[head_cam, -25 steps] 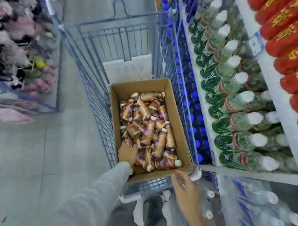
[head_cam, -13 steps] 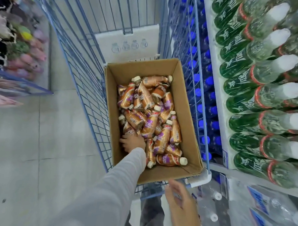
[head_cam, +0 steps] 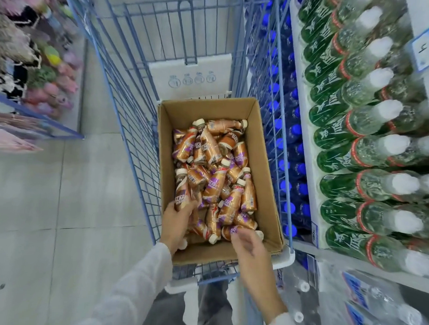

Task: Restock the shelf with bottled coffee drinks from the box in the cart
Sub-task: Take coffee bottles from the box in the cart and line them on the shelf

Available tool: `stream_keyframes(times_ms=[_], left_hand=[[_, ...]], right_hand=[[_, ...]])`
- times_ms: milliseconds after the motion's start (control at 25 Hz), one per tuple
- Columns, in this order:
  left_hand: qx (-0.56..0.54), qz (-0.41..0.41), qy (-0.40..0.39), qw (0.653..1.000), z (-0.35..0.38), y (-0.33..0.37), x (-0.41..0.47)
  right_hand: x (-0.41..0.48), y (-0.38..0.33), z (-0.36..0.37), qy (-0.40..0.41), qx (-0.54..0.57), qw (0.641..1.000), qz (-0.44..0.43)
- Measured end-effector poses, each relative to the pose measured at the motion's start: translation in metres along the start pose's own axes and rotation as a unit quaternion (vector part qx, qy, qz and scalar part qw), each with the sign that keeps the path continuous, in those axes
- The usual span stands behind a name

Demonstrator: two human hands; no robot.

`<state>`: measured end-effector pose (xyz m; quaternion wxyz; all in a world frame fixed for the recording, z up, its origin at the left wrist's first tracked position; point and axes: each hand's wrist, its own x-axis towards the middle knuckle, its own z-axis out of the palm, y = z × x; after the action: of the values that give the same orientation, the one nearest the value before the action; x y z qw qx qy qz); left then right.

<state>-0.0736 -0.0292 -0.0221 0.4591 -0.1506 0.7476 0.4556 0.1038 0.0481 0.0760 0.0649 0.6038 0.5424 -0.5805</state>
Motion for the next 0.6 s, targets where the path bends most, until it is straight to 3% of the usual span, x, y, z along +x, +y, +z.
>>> stream_keyframes(times_ms=[80, 320, 440, 600], left_hand=[[-0.051, 0.017, -0.045, 0.998, -0.028, 0.012, -0.032], [-0.068, 0.051, -0.066, 0.994, -0.084, 0.028, -0.063], [-0.074, 0.048, -0.071, 0.994, -0.095, 0.028, -0.059], [-0.086, 0.047, -0.089, 0.991, -0.104, 0.027, -0.052]], right_hand=[[0.039, -0.024, 0.011, -0.004, -0.022, 1.0, -0.018], [0.203, -0.109, 0.079, 0.056, -0.177, 0.979, -0.08], [0.256, -0.123, 0.107, 0.08, -0.29, 0.949, -0.094], [0.288, -0.12, 0.121, 0.131, -0.324, 0.931, -0.103]])
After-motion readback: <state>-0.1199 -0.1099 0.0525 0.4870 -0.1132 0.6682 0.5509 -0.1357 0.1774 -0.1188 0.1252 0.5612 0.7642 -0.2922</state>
